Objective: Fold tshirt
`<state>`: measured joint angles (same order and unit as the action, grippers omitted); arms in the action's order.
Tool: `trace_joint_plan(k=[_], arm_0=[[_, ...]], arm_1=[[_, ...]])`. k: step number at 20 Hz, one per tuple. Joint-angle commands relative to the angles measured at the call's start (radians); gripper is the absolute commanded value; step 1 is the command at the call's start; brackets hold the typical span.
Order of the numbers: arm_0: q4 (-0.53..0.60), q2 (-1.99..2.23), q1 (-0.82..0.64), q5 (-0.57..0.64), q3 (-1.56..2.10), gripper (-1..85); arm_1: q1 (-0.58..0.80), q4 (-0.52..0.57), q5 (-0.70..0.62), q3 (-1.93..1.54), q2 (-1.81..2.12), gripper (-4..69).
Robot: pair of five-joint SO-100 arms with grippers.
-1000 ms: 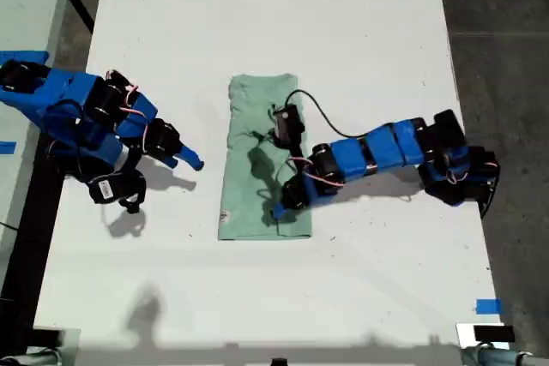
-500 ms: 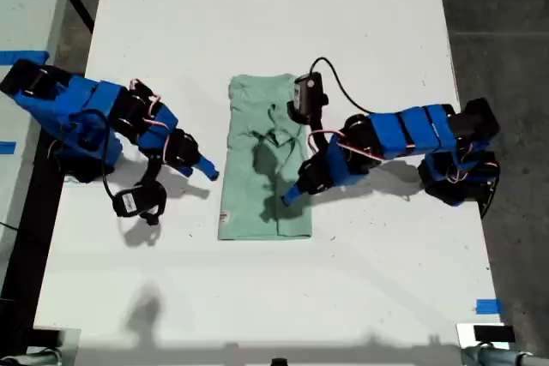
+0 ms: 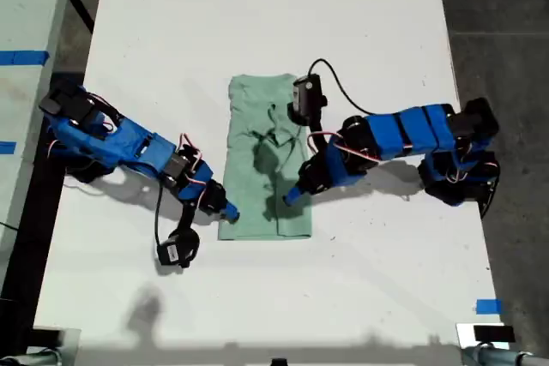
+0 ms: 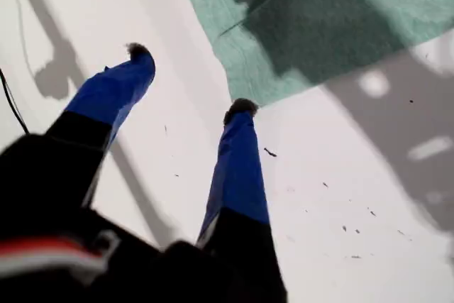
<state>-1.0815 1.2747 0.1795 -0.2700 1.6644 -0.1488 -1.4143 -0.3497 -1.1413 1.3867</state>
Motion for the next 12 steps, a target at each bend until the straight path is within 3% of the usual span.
trace_joint_plan(k=[1,5,9,12], arm_0=[[0.044,-0.044,0.023,-0.014,-0.11,22.8],[0.021,-0.137,0.026,-0.017,-0.222,0.1],[-0.232,-0.117,0.026,-0.054,-0.405,0.1],[-0.253,-0.104,0.008,-0.035,-0.457,0.1]], arm_1=[[-0.005,0.0,0.005,0.008,0.063,24.1],[-0.018,0.0,0.025,-0.009,0.063,24.1],[-0.02,0.012,0.029,-0.02,0.063,24.0],[-0.02,0.017,0.029,-0.028,0.061,24.0]])
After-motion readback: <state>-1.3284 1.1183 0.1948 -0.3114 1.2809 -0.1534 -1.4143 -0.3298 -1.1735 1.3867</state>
